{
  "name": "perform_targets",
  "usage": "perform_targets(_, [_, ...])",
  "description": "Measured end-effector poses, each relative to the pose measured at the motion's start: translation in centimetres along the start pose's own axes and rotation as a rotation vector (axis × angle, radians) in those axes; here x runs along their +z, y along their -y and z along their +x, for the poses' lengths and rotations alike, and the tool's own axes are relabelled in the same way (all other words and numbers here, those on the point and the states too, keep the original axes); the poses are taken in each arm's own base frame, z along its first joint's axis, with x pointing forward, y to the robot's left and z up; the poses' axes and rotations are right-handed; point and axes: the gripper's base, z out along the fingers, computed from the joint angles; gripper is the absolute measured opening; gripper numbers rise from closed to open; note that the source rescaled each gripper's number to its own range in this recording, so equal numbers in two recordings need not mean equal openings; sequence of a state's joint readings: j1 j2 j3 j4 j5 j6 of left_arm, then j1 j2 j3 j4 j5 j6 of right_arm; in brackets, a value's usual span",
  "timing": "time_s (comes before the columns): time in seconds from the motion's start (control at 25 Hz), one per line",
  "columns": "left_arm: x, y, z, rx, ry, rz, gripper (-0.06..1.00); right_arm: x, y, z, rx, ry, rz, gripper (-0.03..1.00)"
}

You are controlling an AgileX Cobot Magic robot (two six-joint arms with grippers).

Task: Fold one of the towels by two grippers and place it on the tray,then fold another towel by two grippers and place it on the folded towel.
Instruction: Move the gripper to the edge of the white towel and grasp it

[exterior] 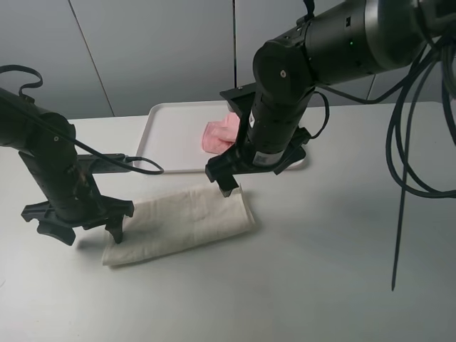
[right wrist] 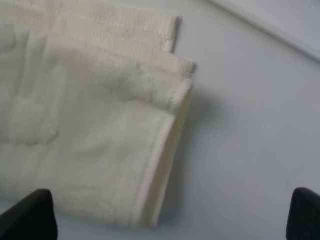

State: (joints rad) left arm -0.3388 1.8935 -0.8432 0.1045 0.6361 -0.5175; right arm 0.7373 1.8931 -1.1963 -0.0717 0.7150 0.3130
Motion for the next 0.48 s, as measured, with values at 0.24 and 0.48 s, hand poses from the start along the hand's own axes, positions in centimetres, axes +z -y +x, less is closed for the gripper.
perform_targets(0.24, [0.1,0.1,-0.1,-0.003,-0.007,-0.001,1.0,2.6,-0.5,0.4,0.016,-0.066,-0.031,0.99])
perform_targets(0.48, [0.1,0.1,-0.1,-0.003,-0.007,-0.001,1.0,4.4,-0.5,0.1,0.02,-0.066,-0.021,0.98])
